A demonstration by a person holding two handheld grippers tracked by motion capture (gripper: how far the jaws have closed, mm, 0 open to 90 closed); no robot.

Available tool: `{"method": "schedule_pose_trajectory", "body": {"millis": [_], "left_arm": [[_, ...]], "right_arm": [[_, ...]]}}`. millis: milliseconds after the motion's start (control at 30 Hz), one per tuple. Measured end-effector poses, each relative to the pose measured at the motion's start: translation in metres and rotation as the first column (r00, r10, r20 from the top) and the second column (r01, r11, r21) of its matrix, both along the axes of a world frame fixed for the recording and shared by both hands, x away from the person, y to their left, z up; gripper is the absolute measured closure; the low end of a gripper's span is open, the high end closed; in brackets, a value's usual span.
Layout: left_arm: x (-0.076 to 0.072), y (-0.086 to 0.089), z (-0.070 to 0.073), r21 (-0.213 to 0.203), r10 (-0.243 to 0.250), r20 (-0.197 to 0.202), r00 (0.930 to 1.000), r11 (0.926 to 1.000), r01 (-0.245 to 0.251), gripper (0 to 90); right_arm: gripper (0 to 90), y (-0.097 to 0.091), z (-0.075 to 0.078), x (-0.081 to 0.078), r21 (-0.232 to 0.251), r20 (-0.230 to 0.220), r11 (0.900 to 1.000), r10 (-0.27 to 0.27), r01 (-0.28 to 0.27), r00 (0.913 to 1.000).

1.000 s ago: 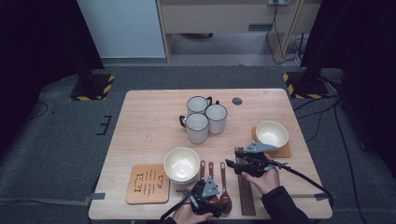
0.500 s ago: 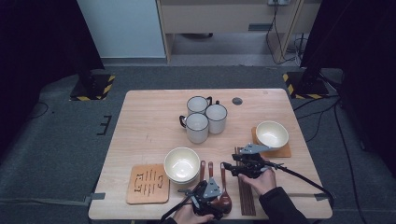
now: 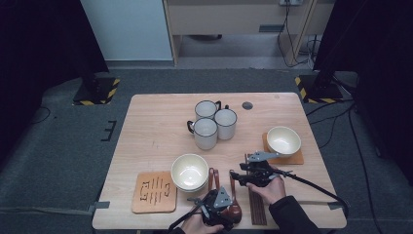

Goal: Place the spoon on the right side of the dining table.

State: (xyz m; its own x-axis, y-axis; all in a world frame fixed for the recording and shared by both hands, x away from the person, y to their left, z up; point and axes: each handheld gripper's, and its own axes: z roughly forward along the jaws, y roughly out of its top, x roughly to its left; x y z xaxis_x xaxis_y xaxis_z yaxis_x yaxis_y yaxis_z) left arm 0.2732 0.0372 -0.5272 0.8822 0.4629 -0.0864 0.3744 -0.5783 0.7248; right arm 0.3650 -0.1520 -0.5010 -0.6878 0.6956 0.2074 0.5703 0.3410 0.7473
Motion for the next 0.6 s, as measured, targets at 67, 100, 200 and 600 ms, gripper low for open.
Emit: {"method": "schedule_pose_trajectory", "body": {"millis": [67, 100, 200, 600], "left_arm": [[-0.0007, -0.0009, -0.0009, 0.008, -0.008, 0.005, 1.0, 0.9999, 0.008, 22.8], [-0.0011, -0.0012, -0.0013, 0.012, -0.013, 0.007, 0.9999, 0.9998, 0.013, 22.7], [-0.0017, -0.002, -0.002, 0.015, -0.021, 0.011, 0.9997, 0.9997, 0.021, 22.4], [-0.0018, -0.0015, -0.0033, 0.013, -0.029, 0.022, 0.9993, 0.9995, 0.029, 22.4]], "right_arm": [[42.3, 0.0007, -0.0011, 0.0003, -0.003, -0.005, 1.0, 0.002, -0.002, 1.0], [42.2, 0.0011, -0.0015, 0.0003, -0.001, -0.01, 1.0, 0.003, -0.003, 0.9999], [42.2, 0.0024, -0.003, 0.0002, 0.007, -0.025, 0.9999, 0.015, -0.015, 0.9996], [42.0, 0.0075, -0.0101, 0.0014, 0.025, -0.085, 0.9981, 0.058, -0.056, 0.9947]]}}
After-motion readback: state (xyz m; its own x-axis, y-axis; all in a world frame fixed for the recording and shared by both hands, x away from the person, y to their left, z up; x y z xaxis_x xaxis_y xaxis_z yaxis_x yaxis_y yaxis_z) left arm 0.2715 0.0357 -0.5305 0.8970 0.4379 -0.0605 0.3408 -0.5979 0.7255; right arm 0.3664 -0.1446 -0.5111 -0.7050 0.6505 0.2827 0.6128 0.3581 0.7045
